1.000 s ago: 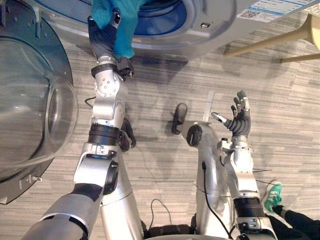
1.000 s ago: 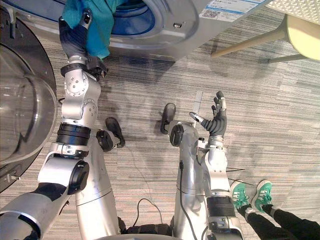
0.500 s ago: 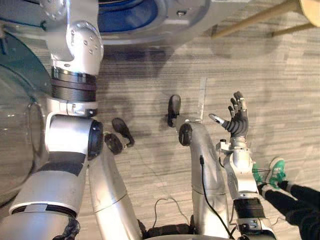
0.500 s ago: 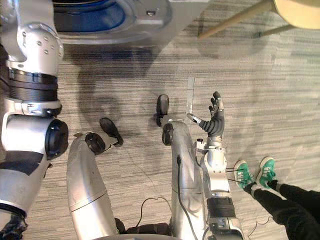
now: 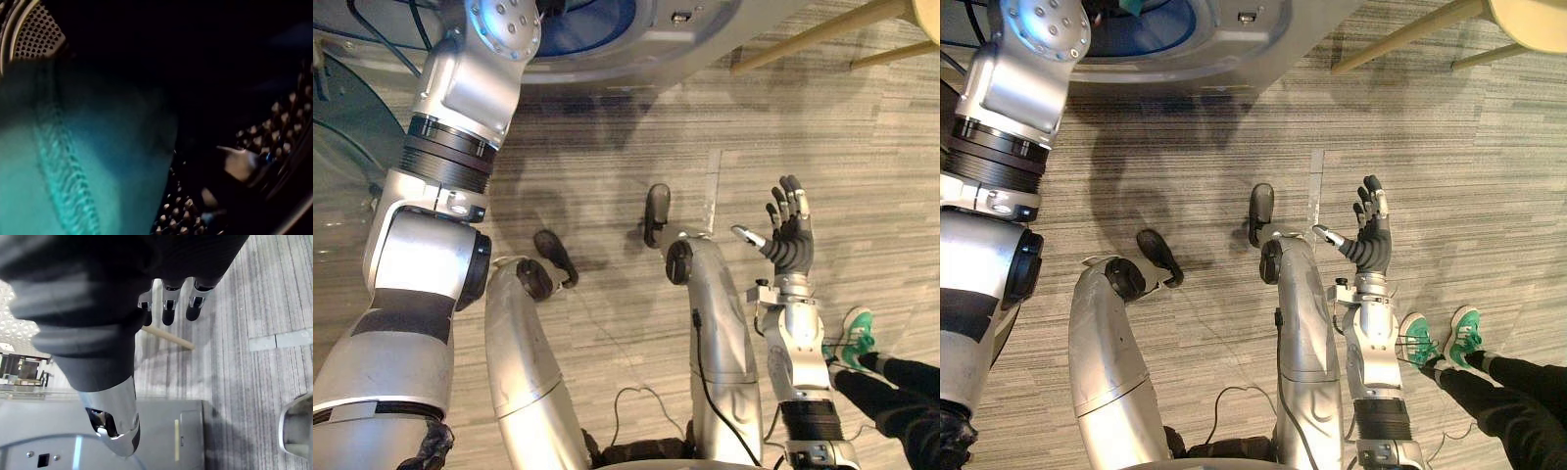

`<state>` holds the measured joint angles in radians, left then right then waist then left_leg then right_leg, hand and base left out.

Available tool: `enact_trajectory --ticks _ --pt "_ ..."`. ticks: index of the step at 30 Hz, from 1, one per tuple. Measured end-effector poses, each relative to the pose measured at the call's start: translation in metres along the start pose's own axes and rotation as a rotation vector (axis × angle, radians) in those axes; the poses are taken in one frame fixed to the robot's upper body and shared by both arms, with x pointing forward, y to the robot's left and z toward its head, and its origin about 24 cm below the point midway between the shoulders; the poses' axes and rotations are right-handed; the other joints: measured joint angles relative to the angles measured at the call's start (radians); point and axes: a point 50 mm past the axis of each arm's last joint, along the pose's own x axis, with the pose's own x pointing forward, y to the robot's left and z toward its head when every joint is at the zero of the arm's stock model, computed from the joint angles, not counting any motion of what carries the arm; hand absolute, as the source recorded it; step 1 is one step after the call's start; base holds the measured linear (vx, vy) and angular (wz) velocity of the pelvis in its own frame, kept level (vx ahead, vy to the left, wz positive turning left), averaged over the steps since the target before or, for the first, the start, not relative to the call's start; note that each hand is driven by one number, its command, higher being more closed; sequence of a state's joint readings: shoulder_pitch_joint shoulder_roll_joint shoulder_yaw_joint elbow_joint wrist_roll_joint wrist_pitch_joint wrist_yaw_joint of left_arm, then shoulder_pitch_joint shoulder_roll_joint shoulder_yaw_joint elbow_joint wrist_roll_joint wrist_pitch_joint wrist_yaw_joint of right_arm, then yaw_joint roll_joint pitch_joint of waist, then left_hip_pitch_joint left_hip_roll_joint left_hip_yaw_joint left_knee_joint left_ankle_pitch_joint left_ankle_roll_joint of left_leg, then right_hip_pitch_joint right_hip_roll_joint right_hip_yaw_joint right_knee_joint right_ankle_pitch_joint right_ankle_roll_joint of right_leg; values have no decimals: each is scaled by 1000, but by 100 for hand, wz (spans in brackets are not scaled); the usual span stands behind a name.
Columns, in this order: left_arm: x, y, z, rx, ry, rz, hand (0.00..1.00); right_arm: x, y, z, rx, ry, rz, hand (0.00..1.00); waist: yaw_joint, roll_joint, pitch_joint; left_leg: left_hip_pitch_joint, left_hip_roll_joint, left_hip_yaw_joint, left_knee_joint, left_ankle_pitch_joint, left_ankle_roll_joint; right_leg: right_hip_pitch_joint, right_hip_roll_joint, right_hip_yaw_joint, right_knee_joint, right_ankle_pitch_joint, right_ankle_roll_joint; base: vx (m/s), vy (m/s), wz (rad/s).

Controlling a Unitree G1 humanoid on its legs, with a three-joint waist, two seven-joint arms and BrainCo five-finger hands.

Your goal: Pick up the laundry basket with both hands and put the clothes into the washing machine.

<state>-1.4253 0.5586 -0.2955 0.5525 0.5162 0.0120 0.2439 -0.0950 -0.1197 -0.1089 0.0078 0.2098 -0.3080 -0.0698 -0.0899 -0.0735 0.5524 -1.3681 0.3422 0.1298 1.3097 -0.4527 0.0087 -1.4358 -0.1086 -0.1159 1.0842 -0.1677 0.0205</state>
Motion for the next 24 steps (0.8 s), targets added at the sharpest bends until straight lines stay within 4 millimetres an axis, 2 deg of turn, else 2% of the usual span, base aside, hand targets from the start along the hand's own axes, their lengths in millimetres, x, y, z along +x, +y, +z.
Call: enact_trajectory --ticks 3,7,10,12,18,20,24 --pt "-1 11 -12 -88 60 44 0 -1 -1 -1 2 5 9 0 -1 0 0 -2 -10 -4 0 1 0 0 -10 -3 7 -5 -1 -84 1 11" --pt "-7 34 -13 -268 55 163 0 -1 -1 -1 1 9 5 0 3 0 0 -7 -18 -18 0 4 -4 3 -19 -14 15 -8 -8 -57 4 11" --pt "-20 44 -15 -286 25 238 0 -2 -2 -2 -3 12 -1 0 7 0 0 0 -34 -29 -1 8 -9 12 -35 -22 33 -21 -18 -20 8 20" --pt "-36 47 -24 -284 46 297 0 -3 -3 -2 -13 12 -17 0 22 1 0 19 -36 -30 -12 10 -12 31 -35 -24 28 -24 -19 -36 0 5" --pt "-71 36 -43 -217 114 303 0 -7 -3 -3 -25 20 -24 0 12 3 -1 60 -42 -26 -53 23 -25 66 -34 -27 -1 -24 -19 -59 -8 3" --pt "-91 29 -53 -221 175 319 0 -11 -4 -5 -28 30 -29 0 18 3 -1 80 -43 -27 -71 28 -34 81 -34 -32 -3 -30 -30 -37 -35 7" --pt "-118 17 -72 -222 276 285 0 -12 -4 -6 -36 37 -32 0 36 4 -2 113 -44 -41 -94 39 -53 115 -34 -49 -8 -41 -41 -49 -45 10"
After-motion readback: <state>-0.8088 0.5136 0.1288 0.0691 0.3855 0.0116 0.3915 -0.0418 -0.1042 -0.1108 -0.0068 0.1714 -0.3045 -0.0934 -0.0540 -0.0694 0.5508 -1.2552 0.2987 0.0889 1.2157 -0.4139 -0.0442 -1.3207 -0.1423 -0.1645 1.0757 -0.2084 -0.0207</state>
